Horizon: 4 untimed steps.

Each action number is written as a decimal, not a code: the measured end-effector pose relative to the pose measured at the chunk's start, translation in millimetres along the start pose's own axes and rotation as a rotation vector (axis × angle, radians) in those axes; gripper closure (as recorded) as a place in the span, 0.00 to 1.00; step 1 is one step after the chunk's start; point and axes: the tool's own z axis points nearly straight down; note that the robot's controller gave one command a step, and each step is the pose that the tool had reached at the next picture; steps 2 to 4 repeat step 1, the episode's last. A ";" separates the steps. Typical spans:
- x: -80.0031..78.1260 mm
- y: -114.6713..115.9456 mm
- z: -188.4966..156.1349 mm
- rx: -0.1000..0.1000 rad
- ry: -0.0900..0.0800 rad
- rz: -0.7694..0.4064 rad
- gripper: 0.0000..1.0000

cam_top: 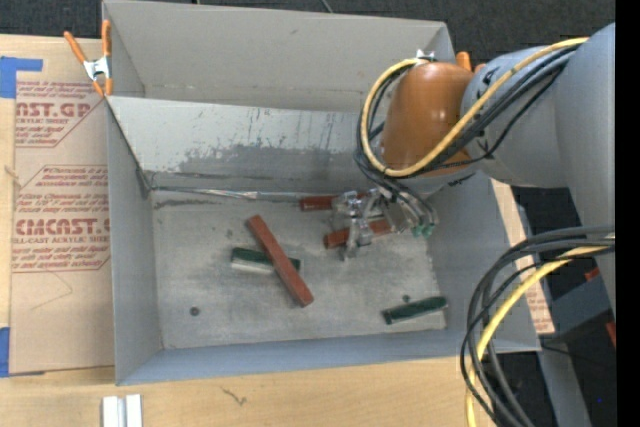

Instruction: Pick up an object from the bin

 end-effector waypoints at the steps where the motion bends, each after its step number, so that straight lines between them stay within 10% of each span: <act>1: 0.0 0.0 0.0 0.000 0.000 0.000 1.00; 4: 0.0 0.0 0.0 0.000 0.000 0.000 1.00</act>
Offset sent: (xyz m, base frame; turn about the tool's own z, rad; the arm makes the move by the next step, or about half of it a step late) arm -0.0393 0.0800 -0.0004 -0.3003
